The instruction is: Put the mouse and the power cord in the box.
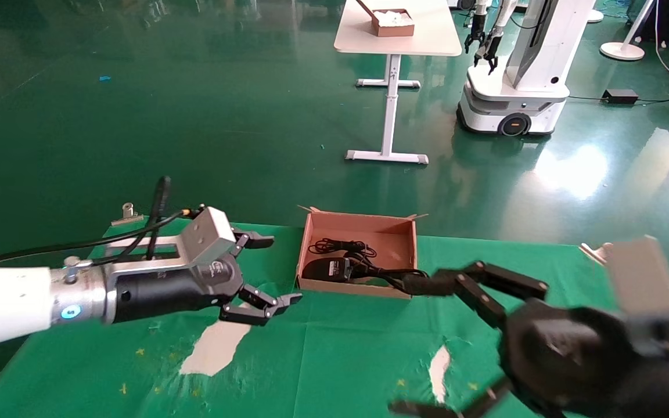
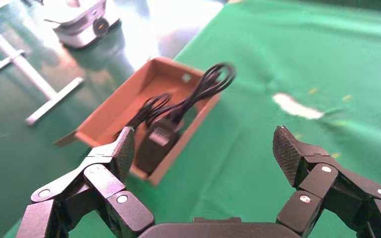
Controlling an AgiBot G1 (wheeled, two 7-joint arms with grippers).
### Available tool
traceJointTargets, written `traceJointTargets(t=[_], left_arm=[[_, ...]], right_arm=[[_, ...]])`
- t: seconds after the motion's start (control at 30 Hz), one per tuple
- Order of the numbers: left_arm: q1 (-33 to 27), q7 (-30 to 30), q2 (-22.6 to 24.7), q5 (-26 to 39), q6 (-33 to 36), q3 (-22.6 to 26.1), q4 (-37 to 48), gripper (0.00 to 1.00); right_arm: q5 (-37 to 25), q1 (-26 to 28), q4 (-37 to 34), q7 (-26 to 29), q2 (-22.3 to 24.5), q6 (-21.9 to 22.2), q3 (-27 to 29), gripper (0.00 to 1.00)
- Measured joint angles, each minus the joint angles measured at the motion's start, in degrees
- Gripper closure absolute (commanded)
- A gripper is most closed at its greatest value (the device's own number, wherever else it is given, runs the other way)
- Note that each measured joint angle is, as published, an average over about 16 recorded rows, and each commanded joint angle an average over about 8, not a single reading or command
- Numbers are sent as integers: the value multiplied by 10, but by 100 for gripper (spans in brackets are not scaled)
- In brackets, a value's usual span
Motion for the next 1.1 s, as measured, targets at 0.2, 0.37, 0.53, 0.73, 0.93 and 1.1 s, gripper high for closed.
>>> traceJointTargets(t=[0.2,0.37,0.53,0.73,0.93,1.1], left_arm=[[43,-11,-28,-44,55,-60,-39,0],[79,-20,-52,-80,101,-110,-72,0],[115,-29,-75,-117,146,-161,-105,0],[158,-40,-104,-161,202,-222,-145,0],[194,-50,-128,-198,249,-273,-179,0],[213,-54,-140,-217,272,-299,-196,0]], right_arm=[[29,-17,20,4,19,-13,10,0],[35,-21,24,5,23,-16,12,0],[35,-20,24,5,23,-16,12,0],[36,-20,24,5,23,-16,11,0],[36,-21,24,5,24,-16,11,0],[37,-21,24,5,24,-16,12,0]])
